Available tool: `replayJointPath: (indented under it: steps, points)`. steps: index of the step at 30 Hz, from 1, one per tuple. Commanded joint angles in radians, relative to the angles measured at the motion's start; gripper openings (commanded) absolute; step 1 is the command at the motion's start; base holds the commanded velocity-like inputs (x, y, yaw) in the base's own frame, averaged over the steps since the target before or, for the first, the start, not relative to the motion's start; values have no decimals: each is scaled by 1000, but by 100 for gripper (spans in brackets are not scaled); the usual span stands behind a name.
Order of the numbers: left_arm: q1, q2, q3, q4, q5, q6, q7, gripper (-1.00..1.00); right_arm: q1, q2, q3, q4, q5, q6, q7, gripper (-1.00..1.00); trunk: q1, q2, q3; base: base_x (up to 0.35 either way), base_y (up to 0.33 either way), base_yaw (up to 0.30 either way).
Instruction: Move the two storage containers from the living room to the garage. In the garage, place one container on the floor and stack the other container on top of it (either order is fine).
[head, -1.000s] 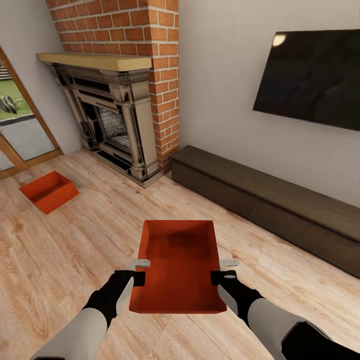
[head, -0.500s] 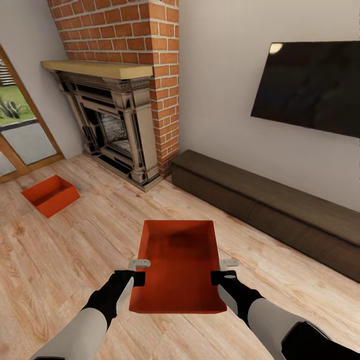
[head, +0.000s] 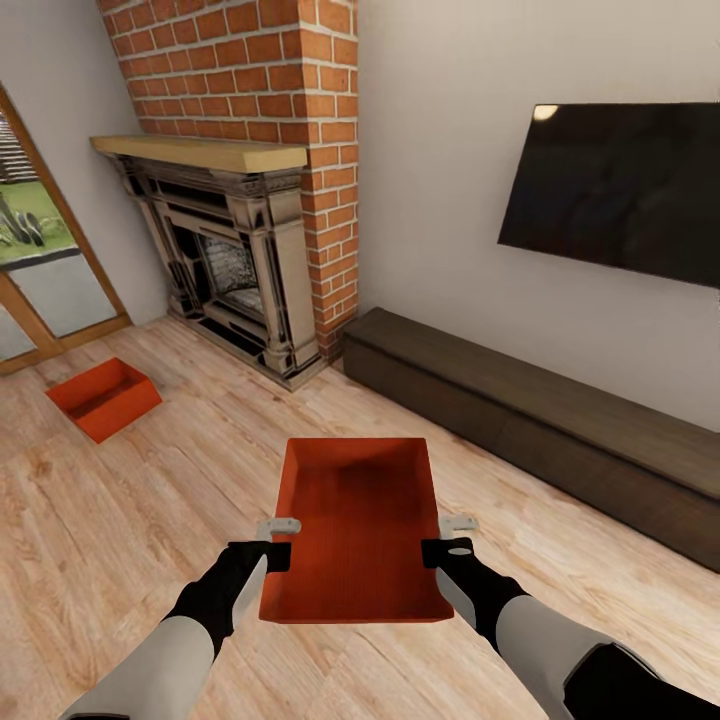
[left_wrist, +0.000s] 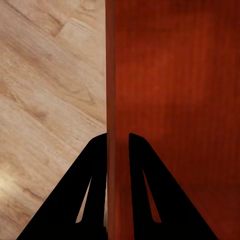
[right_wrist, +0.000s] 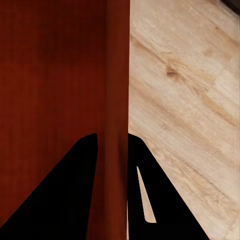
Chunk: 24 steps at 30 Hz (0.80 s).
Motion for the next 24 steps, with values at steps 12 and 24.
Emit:
replayJointPath:
  steps: [12, 24]
  points:
    - [0, -1, 2, -3, -39, 7, 24, -100, -1, 2, 10, 0, -18, 7, -6, -100, -46, 83, 55, 0, 0, 0]
    - [0, -1, 2, -3, -38, 7, 24, -100, -1, 2, 10, 0, -18, 7, -6, -100, -53, 97, 81, 0, 0, 0]
